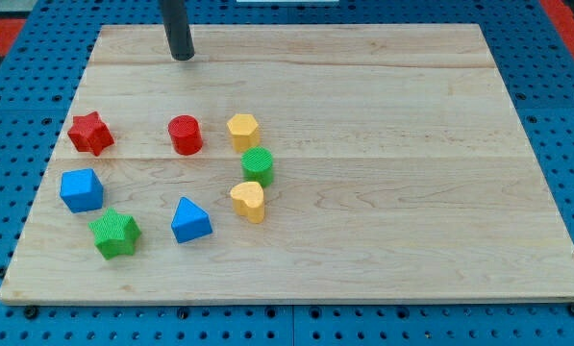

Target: Push the yellow hexagon into the red circle

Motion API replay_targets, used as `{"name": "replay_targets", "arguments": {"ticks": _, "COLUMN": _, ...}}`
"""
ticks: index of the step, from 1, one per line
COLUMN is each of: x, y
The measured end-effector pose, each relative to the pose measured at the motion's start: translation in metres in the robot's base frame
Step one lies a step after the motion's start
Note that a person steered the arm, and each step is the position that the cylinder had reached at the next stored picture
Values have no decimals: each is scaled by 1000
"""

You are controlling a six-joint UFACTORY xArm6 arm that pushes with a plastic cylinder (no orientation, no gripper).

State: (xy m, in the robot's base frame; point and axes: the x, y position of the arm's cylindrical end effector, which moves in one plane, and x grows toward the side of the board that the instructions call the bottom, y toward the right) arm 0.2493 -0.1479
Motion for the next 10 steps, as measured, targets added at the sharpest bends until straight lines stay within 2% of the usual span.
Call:
{"name": "replay_targets", "arguments": {"ticks": 2, "x": -21, "y": 0}}
{"name": "replay_targets", "arguments": {"ticks": 10, "x": -23, "y": 16}}
